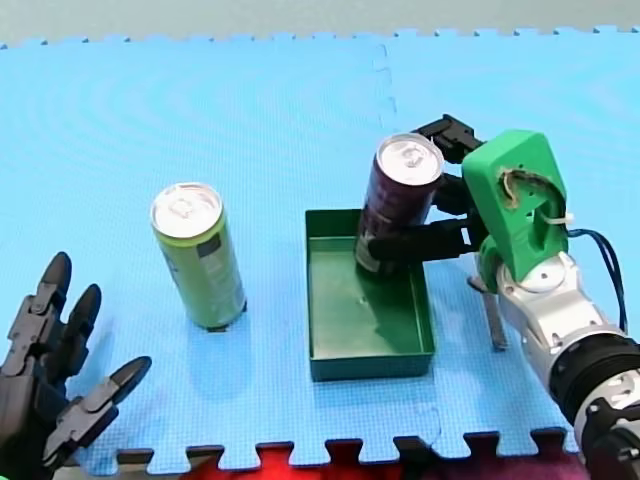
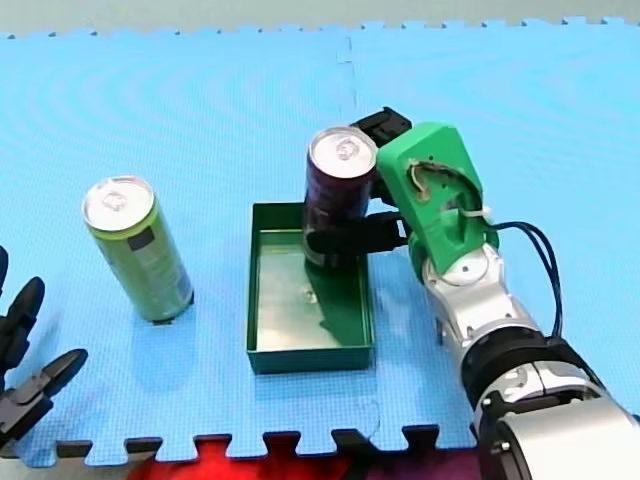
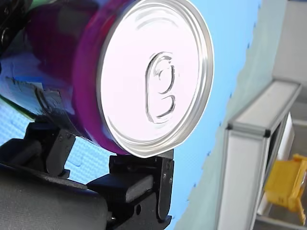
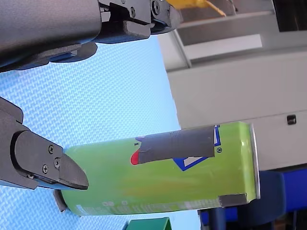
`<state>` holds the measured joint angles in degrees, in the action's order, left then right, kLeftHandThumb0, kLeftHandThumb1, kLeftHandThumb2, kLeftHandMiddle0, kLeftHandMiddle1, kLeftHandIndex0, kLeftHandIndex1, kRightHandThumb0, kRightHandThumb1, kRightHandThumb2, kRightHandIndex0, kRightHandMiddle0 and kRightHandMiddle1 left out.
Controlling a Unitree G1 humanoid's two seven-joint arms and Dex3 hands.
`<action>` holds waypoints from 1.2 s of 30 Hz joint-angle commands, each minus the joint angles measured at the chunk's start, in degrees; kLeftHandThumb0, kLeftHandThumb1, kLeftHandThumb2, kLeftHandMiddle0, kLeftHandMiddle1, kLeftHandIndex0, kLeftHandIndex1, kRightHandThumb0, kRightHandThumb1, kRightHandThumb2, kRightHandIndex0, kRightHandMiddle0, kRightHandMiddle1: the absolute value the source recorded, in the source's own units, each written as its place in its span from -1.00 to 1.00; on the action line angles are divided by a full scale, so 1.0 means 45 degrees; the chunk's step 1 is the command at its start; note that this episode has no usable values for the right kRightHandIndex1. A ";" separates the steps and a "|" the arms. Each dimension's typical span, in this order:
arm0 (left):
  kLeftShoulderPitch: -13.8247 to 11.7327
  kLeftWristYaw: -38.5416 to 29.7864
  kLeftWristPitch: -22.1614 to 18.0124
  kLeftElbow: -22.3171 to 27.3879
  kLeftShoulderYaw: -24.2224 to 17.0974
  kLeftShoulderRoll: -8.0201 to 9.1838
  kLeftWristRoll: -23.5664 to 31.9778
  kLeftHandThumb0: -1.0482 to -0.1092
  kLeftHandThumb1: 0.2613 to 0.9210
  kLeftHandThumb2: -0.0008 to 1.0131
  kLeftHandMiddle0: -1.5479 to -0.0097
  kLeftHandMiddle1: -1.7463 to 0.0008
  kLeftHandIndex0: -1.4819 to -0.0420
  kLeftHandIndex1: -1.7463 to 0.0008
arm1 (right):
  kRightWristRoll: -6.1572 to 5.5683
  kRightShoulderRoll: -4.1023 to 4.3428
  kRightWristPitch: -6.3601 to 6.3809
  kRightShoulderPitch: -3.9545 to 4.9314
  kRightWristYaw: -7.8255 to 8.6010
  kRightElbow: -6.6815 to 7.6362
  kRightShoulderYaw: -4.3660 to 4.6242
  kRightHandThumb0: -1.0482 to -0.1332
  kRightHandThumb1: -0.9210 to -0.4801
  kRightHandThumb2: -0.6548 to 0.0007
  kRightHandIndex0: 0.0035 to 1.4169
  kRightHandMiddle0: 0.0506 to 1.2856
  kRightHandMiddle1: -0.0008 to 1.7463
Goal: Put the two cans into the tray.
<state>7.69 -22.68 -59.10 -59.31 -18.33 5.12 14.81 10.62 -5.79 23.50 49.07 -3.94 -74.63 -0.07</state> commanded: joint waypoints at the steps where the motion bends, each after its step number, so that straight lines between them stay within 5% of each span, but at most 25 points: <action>1: -0.0012 0.0027 -0.0019 0.0002 0.0013 0.0020 0.0010 -1.00 0.79 -1.00 0.70 1.00 0.87 1.00 | 0.0118 0.0111 0.0020 0.0030 -0.0203 0.0020 0.0139 0.90 -0.43 0.99 0.34 -0.02 1.00; 36: -0.0049 0.0031 -0.0252 -0.0104 0.0023 -0.0066 0.0026 -1.00 0.81 -1.00 0.69 1.00 0.86 1.00 | 0.0248 0.0053 0.0013 -0.0197 -0.0172 -0.0053 0.0402 0.94 -0.45 0.98 0.28 -0.10 1.00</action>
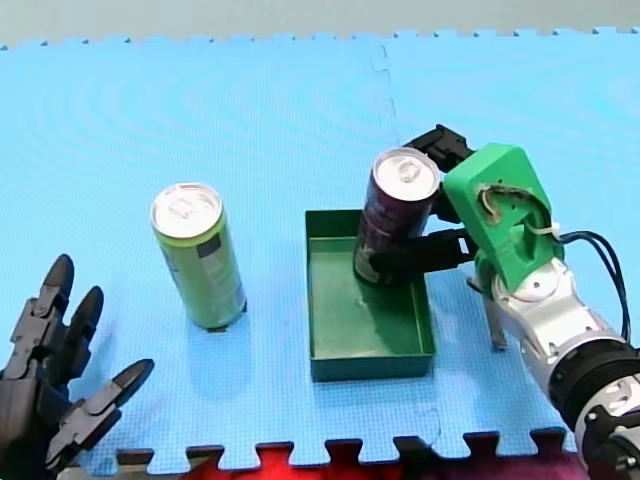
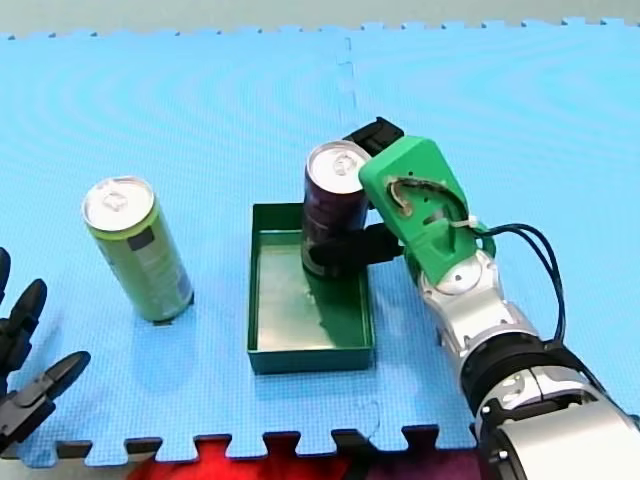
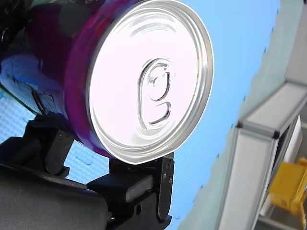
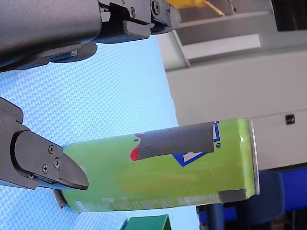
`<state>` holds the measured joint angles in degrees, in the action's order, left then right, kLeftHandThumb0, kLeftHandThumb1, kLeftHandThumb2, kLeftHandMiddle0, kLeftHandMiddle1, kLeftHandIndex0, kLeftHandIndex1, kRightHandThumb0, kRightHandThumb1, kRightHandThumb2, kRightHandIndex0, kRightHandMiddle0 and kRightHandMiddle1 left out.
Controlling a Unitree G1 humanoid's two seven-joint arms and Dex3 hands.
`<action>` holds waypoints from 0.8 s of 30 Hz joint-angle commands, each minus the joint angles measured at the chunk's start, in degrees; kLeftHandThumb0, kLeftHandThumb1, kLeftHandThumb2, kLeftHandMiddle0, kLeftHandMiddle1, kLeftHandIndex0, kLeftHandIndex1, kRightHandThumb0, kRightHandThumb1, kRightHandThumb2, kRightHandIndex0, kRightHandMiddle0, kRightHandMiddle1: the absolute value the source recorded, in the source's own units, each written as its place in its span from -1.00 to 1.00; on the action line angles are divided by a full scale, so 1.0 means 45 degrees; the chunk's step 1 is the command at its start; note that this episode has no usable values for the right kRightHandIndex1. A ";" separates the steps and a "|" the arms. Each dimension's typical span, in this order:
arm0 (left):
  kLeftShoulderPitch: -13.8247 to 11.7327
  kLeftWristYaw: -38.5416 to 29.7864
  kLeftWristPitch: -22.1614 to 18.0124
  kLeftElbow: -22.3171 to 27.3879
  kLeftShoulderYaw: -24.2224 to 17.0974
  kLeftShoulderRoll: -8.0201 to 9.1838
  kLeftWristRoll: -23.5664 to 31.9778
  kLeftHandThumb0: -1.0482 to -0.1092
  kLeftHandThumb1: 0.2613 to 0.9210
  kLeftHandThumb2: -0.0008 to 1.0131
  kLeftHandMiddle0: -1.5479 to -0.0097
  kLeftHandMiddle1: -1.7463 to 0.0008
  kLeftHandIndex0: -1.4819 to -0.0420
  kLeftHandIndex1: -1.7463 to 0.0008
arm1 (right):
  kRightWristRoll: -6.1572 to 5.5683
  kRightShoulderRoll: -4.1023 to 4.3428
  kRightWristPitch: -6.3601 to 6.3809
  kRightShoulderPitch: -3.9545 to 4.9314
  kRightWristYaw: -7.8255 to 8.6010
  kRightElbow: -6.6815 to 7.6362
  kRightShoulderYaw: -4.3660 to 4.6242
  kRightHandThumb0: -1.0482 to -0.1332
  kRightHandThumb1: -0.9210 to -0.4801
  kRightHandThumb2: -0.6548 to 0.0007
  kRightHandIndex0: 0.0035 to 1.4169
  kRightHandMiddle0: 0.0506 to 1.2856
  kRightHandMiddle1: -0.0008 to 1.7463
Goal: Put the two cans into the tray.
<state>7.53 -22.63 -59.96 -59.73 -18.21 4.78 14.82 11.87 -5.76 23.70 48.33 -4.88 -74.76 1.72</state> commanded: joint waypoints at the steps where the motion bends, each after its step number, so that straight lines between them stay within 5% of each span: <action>1: -0.0016 0.0017 -0.0066 -0.0008 -0.0003 0.0010 0.0027 -1.00 0.81 -1.00 0.69 1.00 0.86 1.00 | -0.0029 0.0046 -0.0029 -0.0033 0.0040 -0.0024 0.0005 0.94 -0.46 0.98 0.28 -0.10 1.00; 9: 0.0017 -0.0058 -0.0074 -0.0080 -0.0029 0.0019 0.0079 -1.00 0.81 -1.00 0.69 1.00 0.86 1.00 | -0.0052 0.0030 0.0004 -0.0033 0.0097 -0.0031 -0.0021 0.94 -0.46 0.98 0.25 -0.20 1.00; 10: 0.0022 -0.0066 -0.0072 -0.0083 -0.0033 0.0020 0.0083 -1.00 0.81 -1.00 0.69 1.00 0.86 1.00 | -0.0092 -0.0003 0.0054 -0.0046 0.0112 -0.0041 -0.0059 0.61 -0.30 0.96 0.05 -0.32 0.87; 11: 0.0027 -0.0073 -0.0069 -0.0087 -0.0038 0.0025 0.0087 -1.00 0.81 -1.00 0.69 1.00 0.86 1.00 | -0.0124 -0.0031 0.0089 -0.0060 0.0123 -0.0048 -0.0090 0.05 -0.24 0.97 -0.04 -0.25 0.48; 13: 0.0033 -0.0077 -0.0062 -0.0092 -0.0047 0.0037 0.0086 -1.00 0.81 -1.00 0.69 1.00 0.86 1.00 | -0.0221 -0.0061 0.0094 -0.0097 0.0221 -0.0050 -0.0173 -0.72 -0.37 0.98 -0.09 -0.20 -0.49; 14: 0.0037 -0.0076 -0.0058 -0.0095 -0.0051 0.0042 0.0082 -1.00 0.82 -1.00 0.69 1.00 0.86 1.00 | -0.0253 -0.0057 0.0072 -0.0106 0.0289 -0.0046 -0.0200 -0.86 -0.43 0.99 -0.05 -0.22 -0.72; 17: 0.0060 -0.0082 -0.0035 -0.0110 -0.0067 0.0062 0.0083 -1.00 0.82 -0.99 0.69 1.00 0.86 1.00 | -0.0222 -0.0024 -0.0037 -0.0073 0.0391 -0.0043 -0.0182 -0.98 -0.50 1.00 -0.10 -0.52 -0.97; 24: 0.0070 -0.0017 -0.0033 -0.0031 -0.0053 0.0071 0.0031 -1.00 0.82 -0.99 0.69 1.00 0.86 1.00 | -0.0059 -0.0008 -0.0091 -0.0082 0.0243 -0.0048 -0.0059 -1.00 -0.51 1.00 -0.24 -0.76 -1.00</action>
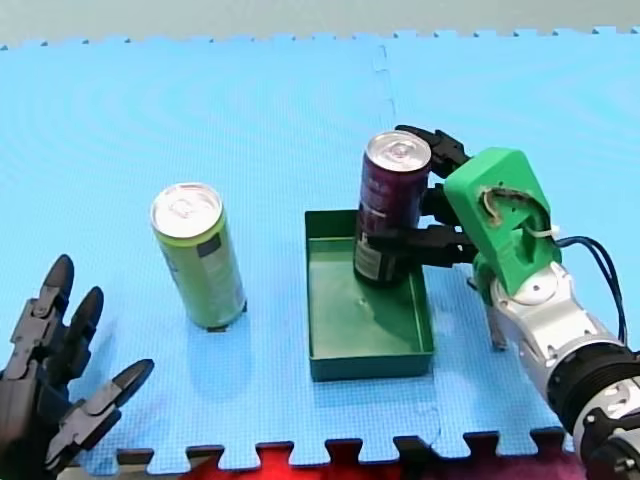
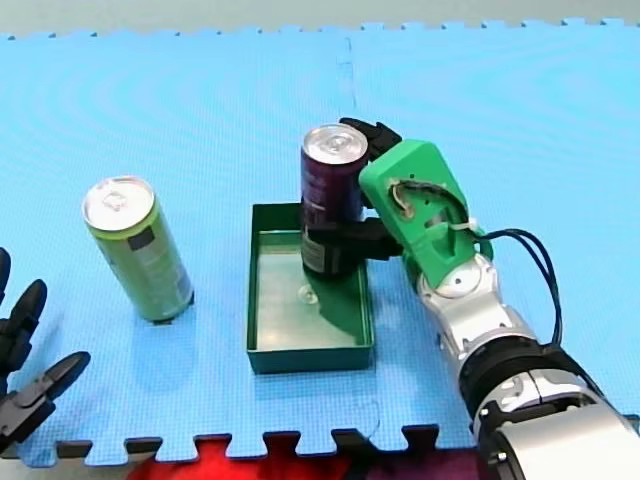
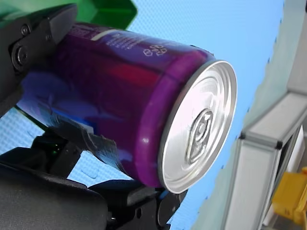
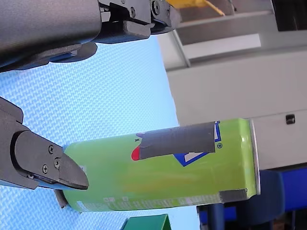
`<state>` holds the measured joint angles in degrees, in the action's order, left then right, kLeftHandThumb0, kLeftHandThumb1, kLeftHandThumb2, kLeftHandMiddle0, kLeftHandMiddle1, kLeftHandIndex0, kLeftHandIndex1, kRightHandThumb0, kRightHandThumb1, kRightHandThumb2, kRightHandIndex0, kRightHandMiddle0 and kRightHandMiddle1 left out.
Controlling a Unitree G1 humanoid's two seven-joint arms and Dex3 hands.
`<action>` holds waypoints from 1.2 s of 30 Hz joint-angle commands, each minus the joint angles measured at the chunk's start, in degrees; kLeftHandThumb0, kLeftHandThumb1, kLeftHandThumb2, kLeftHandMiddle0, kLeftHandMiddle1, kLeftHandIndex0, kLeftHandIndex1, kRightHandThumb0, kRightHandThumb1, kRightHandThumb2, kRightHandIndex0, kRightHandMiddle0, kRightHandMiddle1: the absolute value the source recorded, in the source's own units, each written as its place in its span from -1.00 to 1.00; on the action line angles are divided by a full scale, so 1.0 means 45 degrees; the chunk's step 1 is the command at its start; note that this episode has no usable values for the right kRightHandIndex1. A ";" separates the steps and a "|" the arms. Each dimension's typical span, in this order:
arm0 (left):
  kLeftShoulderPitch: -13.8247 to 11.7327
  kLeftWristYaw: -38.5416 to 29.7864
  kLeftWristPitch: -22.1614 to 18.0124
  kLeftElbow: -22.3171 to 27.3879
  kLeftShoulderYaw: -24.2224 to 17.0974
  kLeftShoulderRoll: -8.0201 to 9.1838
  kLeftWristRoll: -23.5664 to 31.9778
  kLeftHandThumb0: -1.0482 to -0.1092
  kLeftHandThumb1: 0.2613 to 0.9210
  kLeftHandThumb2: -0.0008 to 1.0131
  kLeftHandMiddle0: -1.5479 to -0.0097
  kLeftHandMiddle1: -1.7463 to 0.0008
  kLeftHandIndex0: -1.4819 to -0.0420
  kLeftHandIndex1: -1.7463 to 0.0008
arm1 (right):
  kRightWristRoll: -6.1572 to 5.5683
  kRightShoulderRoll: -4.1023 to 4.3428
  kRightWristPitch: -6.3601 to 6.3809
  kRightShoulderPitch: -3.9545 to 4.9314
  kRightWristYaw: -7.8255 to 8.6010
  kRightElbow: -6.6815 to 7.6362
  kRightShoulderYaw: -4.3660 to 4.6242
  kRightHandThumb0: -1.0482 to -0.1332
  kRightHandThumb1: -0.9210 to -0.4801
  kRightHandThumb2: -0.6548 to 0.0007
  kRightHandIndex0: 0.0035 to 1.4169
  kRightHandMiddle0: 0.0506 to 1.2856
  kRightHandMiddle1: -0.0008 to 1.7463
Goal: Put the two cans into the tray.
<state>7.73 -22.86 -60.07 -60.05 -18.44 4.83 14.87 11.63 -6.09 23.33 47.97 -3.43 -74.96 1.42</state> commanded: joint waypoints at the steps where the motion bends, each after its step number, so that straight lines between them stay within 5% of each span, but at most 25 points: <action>1: 0.0032 0.0052 -0.0007 0.0044 0.0003 0.0061 0.0008 -1.00 0.82 -0.99 0.69 1.00 0.86 1.00 | -0.0003 0.0063 -0.0001 -0.0007 -0.0096 -0.0002 0.0012 -1.00 -0.52 0.99 -0.24 -0.78 -1.00; 28: -0.0033 0.0266 0.0106 0.0201 0.0136 0.0062 -0.0080 -1.00 0.83 -1.00 0.70 1.00 0.86 1.00 | 0.0070 0.0054 0.0305 -0.0074 -0.0271 0.0001 0.0100 -1.00 -0.71 0.96 -0.25 -0.88 -1.00; 32: -0.0041 0.0275 0.0101 0.0203 0.0142 0.0059 -0.0080 -1.00 0.83 -1.00 0.70 1.00 0.86 1.00 | 0.0166 0.0137 0.0605 -0.0255 -0.0251 0.0042 0.0201 -1.00 -0.76 0.95 -0.24 -0.87 -1.00; 36: -0.0028 0.0255 0.0108 0.0182 0.0131 0.0087 -0.0062 -1.00 0.83 -1.00 0.70 1.00 0.86 1.00 | 0.0288 0.0286 0.1267 -0.0554 -0.0184 0.0189 0.0352 -1.00 -0.79 0.95 -0.23 -0.87 -1.00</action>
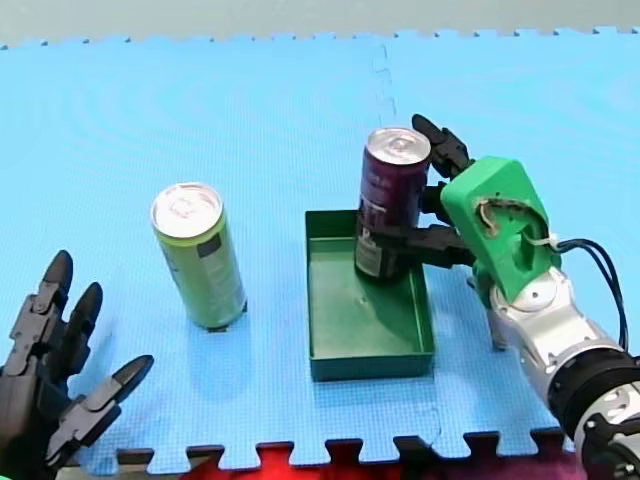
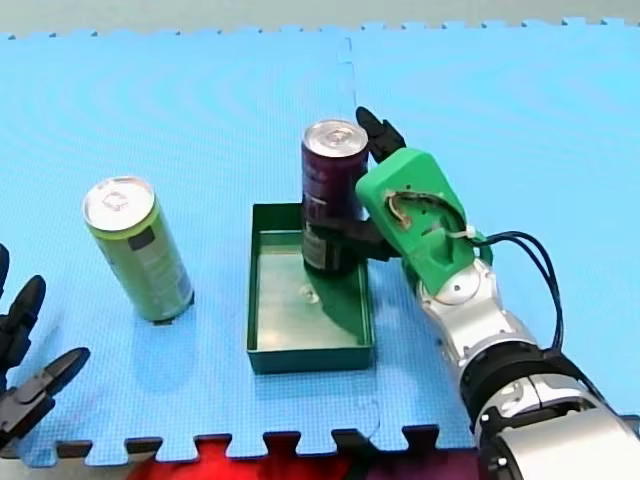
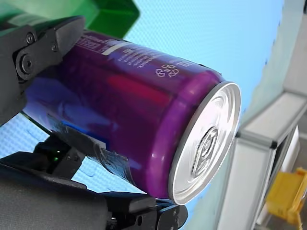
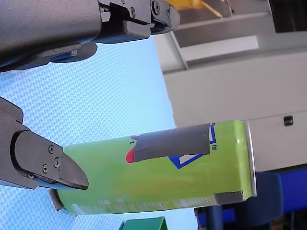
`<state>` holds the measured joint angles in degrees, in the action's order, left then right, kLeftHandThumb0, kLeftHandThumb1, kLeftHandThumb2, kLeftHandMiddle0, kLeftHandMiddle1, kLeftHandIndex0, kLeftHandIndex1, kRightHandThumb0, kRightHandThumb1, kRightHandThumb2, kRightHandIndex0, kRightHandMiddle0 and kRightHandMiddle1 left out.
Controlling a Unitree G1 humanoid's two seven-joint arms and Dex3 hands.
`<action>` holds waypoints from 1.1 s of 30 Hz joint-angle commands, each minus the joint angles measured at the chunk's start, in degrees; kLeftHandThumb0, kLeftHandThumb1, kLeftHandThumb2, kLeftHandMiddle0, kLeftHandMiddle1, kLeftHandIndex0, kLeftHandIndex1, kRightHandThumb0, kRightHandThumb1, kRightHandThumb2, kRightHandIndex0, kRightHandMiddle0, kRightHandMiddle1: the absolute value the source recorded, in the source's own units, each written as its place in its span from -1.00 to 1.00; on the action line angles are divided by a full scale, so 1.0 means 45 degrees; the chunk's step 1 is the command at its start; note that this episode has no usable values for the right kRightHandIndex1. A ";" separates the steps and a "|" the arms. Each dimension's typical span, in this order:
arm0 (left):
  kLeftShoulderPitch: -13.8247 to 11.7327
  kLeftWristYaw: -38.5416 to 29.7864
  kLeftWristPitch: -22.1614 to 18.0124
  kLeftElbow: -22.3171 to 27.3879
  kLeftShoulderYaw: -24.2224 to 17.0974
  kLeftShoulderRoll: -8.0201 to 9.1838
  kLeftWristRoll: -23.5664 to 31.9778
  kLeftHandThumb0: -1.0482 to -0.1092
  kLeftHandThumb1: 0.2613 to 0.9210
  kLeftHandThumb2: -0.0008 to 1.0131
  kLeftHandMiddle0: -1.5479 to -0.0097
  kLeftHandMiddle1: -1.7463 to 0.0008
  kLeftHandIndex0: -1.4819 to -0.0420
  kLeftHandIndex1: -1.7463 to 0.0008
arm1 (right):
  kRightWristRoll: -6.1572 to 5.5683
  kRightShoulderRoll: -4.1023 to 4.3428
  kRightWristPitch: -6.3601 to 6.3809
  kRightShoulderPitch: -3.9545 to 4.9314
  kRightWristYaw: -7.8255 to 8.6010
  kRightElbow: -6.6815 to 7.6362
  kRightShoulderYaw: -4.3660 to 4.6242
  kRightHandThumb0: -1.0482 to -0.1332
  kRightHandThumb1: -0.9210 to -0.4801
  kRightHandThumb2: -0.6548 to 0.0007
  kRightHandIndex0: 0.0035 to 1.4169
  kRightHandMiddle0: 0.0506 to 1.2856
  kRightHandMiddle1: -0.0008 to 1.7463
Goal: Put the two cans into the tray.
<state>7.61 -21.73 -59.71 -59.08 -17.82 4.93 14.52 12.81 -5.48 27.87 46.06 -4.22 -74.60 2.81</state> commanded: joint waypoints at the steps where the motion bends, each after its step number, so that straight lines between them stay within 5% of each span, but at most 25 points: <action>1: 0.0007 -0.0002 0.0035 -0.0044 -0.0009 0.0071 0.0020 -1.00 0.83 -1.00 0.70 1.00 0.86 1.00 | 0.0069 0.0185 0.0404 -0.0168 -0.0032 0.0149 0.0093 -1.00 -0.80 0.95 -0.22 -0.86 -0.99; 4: 0.0040 0.0000 0.0037 -0.0078 -0.0011 0.0073 0.0019 -1.00 0.83 -1.00 0.70 1.00 0.86 1.00 | 0.0182 0.0199 0.0551 -0.0146 -0.0200 0.0216 0.0204 -1.00 -0.80 0.96 -0.22 -0.85 -0.99; 28: 0.0069 -0.0054 -0.0028 -0.0181 -0.0027 0.0075 0.0033 -1.00 0.82 -1.00 0.70 1.00 0.86 1.00 | 0.0275 0.0172 0.0367 -0.0153 -0.0652 0.0261 0.0364 -1.00 -0.97 0.95 -0.15 -0.82 -0.99; 30: 0.0068 -0.0054 -0.0032 -0.0177 -0.0029 0.0072 0.0037 -1.00 0.82 -1.00 0.70 1.00 0.86 1.00 | 0.0235 0.0165 0.0325 -0.0142 -0.0568 0.0267 0.0353 -1.00 -0.71 0.99 -0.16 -0.82 -0.99; 31: 0.0066 -0.0058 -0.0029 -0.0171 -0.0031 0.0070 0.0042 -1.00 0.82 -1.00 0.70 1.00 0.86 1.00 | 0.0134 0.0165 0.0288 -0.0133 -0.0319 0.0271 0.0298 -0.86 -0.39 0.99 -0.23 -0.83 -1.00; 33: 0.0062 -0.0063 -0.0018 -0.0163 -0.0032 0.0071 0.0050 -1.00 0.82 -1.00 0.70 1.00 0.86 1.00 | -0.0065 0.0183 0.0233 -0.0118 0.0259 0.0277 0.0205 -0.79 -0.24 0.99 -0.50 -0.84 -1.00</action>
<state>7.91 -22.00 -59.70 -59.90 -17.92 5.04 14.62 13.16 -5.00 29.20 45.25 -4.24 -73.55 4.06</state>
